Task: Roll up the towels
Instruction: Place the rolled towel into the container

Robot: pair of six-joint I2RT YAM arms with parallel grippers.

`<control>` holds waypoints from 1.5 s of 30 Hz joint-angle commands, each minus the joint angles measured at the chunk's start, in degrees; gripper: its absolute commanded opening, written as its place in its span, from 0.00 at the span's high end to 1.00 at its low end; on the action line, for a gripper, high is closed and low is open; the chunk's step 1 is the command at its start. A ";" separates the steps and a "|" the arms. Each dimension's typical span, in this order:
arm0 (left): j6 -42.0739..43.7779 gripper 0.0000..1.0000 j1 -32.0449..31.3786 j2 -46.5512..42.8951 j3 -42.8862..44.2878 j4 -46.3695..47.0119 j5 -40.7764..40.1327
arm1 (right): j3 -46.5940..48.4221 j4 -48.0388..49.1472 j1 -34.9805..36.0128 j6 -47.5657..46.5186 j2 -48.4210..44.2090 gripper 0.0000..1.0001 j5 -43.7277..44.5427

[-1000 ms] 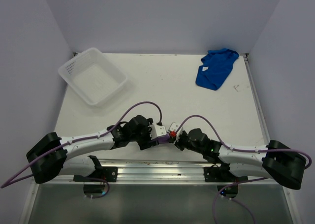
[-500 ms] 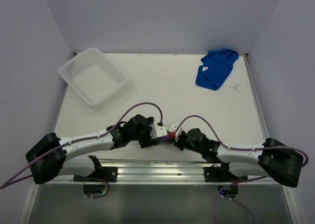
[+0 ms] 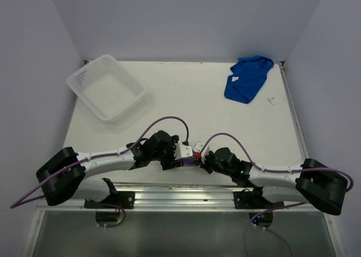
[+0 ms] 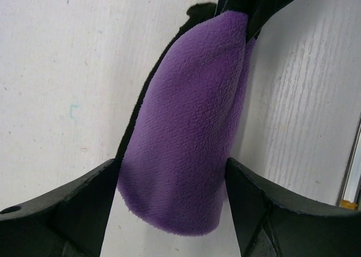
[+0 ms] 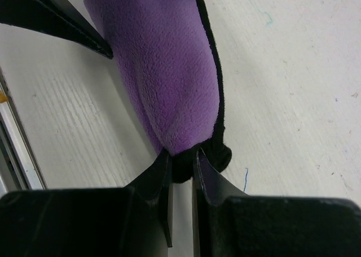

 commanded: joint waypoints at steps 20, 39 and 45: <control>1.44 0.80 2.32 5.31 0.99 6.35 3.57 | -1.42 5.39 0.17 4.08 -6.99 0.54 2.69; -4.27 1.00 3.63 12.69 9.69 -2.26 -5.40 | -6.95 0.73 0.17 9.35 -30.20 0.20 27.71; -8.66 1.00 9.34 10.76 14.70 -6.21 -9.96 | -7.22 0.29 0.17 10.32 -30.92 0.18 30.82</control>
